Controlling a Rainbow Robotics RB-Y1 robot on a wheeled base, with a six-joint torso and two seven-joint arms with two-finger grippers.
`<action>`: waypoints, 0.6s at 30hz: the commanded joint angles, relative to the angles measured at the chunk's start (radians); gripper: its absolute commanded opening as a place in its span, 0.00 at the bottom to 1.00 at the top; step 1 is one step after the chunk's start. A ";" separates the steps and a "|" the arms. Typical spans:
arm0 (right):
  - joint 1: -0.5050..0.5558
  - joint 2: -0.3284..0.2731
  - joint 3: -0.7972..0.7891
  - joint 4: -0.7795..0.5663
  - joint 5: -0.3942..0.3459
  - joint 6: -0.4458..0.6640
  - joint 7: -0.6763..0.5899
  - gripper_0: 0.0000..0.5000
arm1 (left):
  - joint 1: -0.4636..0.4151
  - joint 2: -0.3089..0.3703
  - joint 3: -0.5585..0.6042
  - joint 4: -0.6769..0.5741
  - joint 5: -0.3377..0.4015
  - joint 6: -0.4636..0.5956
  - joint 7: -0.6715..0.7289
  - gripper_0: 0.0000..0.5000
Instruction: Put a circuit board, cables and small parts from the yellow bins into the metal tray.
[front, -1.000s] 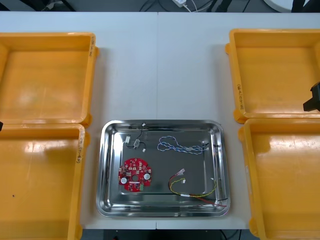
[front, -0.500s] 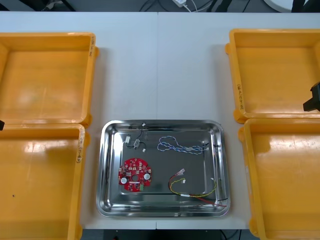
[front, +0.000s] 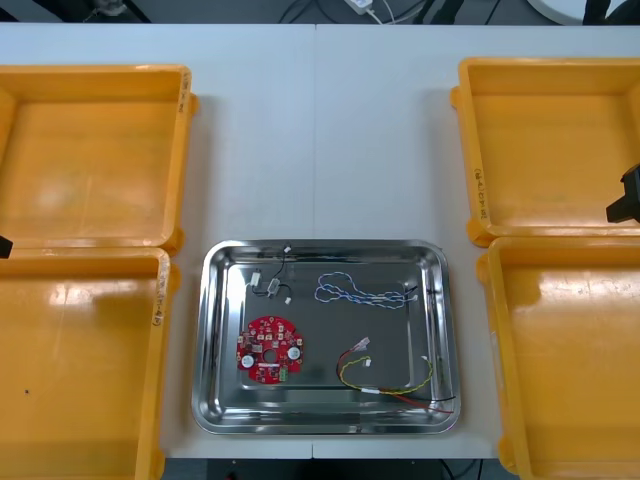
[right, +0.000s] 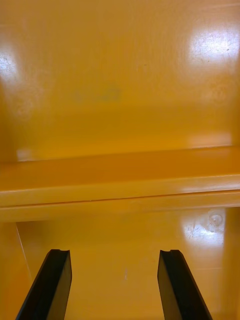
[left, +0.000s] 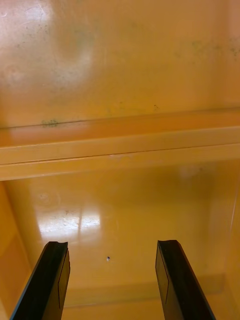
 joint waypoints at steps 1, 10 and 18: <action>0.007 -0.046 -0.033 -0.008 -0.007 -0.004 0.054 1.00 | 0.016 0.050 0.035 -0.002 0.009 -0.011 -0.115 1.00; 0.007 -0.046 -0.033 -0.008 -0.007 -0.004 0.054 1.00 | 0.016 0.050 0.035 -0.002 0.009 -0.011 -0.115 1.00; 0.007 -0.046 -0.033 -0.008 -0.007 -0.004 0.054 1.00 | 0.016 0.050 0.035 -0.002 0.009 -0.011 -0.115 1.00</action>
